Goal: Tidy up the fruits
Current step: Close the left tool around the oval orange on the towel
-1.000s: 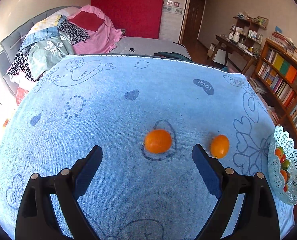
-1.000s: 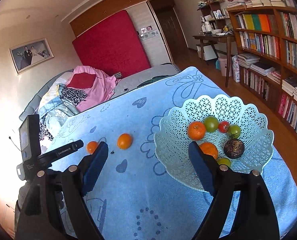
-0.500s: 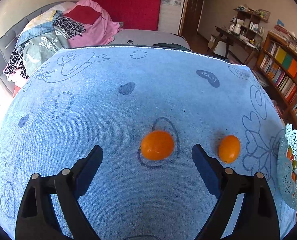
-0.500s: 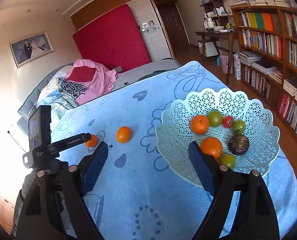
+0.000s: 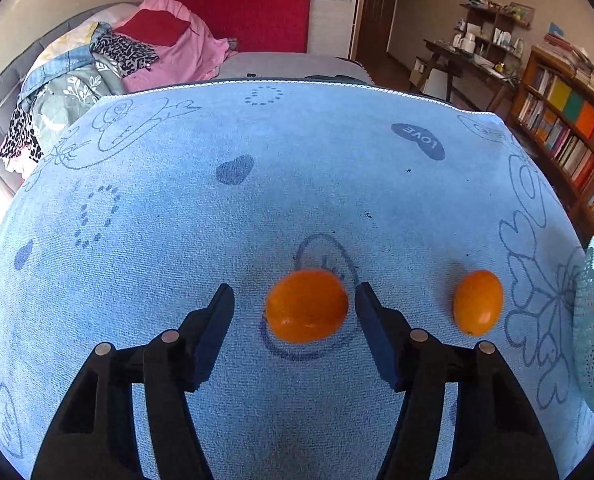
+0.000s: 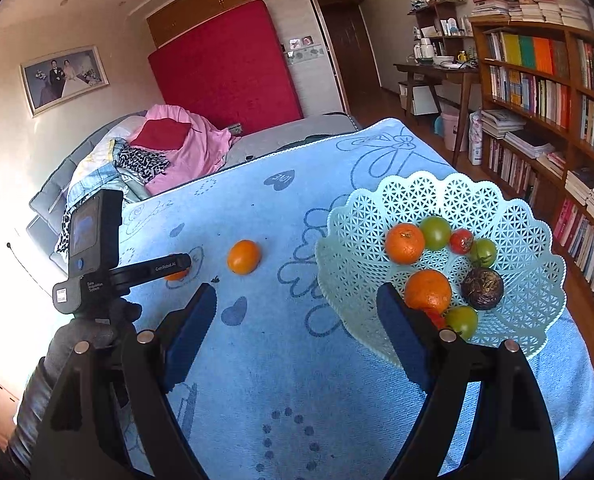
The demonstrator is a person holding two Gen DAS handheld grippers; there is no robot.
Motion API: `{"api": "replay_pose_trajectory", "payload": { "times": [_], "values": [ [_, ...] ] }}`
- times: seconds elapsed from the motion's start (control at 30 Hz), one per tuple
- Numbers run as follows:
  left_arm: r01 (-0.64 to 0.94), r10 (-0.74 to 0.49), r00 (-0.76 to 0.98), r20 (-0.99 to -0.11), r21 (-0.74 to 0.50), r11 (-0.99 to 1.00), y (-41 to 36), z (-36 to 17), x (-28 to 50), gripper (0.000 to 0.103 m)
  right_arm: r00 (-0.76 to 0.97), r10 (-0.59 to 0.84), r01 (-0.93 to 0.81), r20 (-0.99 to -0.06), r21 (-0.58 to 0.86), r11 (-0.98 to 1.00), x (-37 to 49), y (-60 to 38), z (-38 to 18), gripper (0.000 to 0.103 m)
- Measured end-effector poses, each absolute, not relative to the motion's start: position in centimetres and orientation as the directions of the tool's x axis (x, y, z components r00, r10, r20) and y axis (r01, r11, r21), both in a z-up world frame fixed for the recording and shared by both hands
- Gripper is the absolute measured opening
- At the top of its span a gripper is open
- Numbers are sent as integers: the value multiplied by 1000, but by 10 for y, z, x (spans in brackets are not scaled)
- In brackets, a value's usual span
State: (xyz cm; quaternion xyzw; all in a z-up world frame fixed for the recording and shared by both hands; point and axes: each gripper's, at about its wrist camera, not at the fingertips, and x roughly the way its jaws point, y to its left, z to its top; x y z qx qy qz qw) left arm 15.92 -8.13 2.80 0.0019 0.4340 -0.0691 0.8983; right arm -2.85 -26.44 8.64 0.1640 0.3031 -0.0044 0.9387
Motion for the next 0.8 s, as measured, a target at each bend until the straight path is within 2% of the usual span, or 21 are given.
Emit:
{"api": "replay_pose_trajectory", "payload": {
  "times": [0.13, 0.3, 0.6, 0.8],
  "values": [
    [145, -142, 608, -781, -66, 987, -82, 24, 162, 49, 808, 109, 100, -579, 317, 943, -26, -261, 83, 84],
    [172, -174, 604, -778, -85, 981, -81, 21, 163, 43, 800, 112, 89, -589, 301, 949, -24, -253, 80, 84],
    [153, -168, 612, -773, -93, 984, -72, 29, 155, 42, 817, 93, 96, -569, 294, 951, -19, -252, 90, 84],
    [147, -148, 676, -722, -64, 987, -69, 52, 139, 40, 843, 80, 75, -532, 263, 962, -5, -242, 111, 84]
  ]
}}
